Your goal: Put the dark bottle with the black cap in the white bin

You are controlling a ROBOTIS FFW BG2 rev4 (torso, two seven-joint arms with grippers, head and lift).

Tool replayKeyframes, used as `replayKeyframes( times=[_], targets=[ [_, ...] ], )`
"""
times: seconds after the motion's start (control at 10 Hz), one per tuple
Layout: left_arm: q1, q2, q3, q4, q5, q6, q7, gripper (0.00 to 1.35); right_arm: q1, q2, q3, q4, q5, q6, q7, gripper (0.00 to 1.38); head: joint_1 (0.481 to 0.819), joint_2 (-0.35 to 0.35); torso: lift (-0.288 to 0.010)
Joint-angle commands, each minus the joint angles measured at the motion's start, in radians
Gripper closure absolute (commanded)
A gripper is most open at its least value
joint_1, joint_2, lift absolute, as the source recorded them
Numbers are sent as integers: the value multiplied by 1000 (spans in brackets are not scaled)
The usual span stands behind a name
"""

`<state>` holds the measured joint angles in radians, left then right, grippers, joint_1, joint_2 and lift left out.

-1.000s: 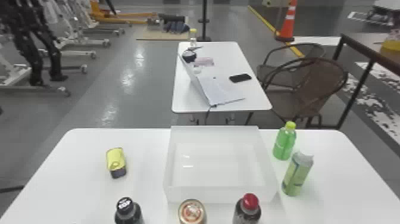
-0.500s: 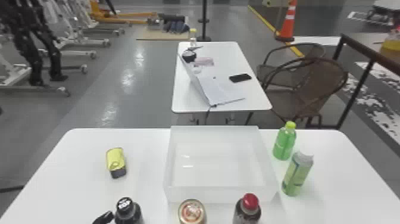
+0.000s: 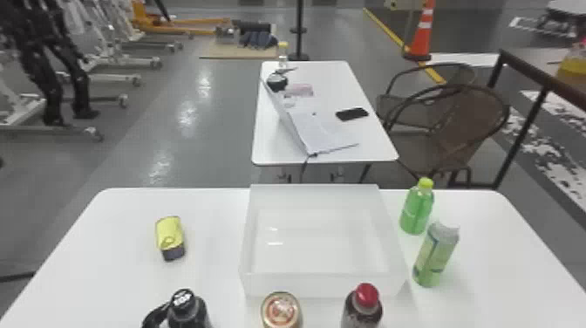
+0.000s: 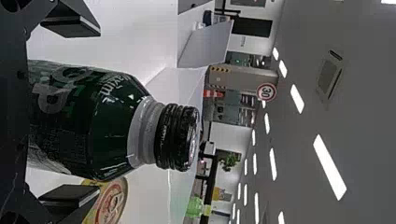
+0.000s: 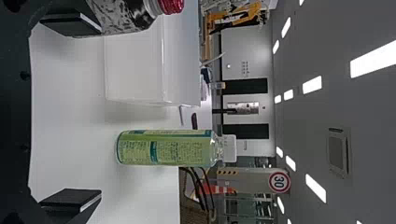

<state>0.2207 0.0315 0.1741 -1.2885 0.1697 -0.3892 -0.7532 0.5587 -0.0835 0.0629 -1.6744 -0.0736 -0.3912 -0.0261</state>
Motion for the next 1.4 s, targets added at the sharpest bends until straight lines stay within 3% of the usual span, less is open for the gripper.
replayKeyframes(
  times=[0.0, 0.2, 0.4, 0.5, 0.7, 0.8, 0.9, 1.0, 1.1, 1.2, 1.3],
  targets=[
    [-23, -2, 1, 34, -9, -23, 0, 216, 0, 4, 0, 1, 0, 0, 0, 71, 549, 0, -100],
    [-29, -2, 1, 54, -2, -53, 8, 877, 0, 4, 0, 1, 0, 0, 0, 71, 549, 0, -100],
    [-20, -7, 4, 40, -9, -50, 22, 923, 1, 4, 0, 1, 0, 0, 0, 71, 549, 0, -100],
    [-3, -16, 4, -32, 10, -5, 29, 923, 1, 4, 0, 1, 0, -2, 0, 71, 549, 0, -100],
    [40, -34, -8, -347, 10, 239, 91, 923, 3, 4, 0, 1, 0, 0, 0, 71, 549, 0, -100],
    [3, -33, -45, -436, 60, 343, 106, 923, 3, 4, 0, 1, -2, 0, 0, 71, 549, 0, -100],
    [-73, 5, -107, -451, 105, 409, 98, 923, 1, 4, 0, 2, -2, 0, 0, 71, 549, 0, -100],
    [-153, 45, -180, -413, 131, 441, 84, 923, -3, 4, 0, 4, -2, 0, 0, 70, 549, 0, -100],
    [-233, 68, -258, -334, 154, 434, 69, 923, -3, 4, 2, 5, -3, -2, 0, 71, 549, 0, -100],
    [-316, 62, -324, -226, 152, 418, 37, 923, -3, 4, 3, 7, -5, -2, 0, 70, 549, 0, -100],
    [-402, 41, -390, -75, 132, 385, -18, 923, -5, 4, 3, 10, -6, -2, 0, 70, 549, 0, -100]
  ],
)
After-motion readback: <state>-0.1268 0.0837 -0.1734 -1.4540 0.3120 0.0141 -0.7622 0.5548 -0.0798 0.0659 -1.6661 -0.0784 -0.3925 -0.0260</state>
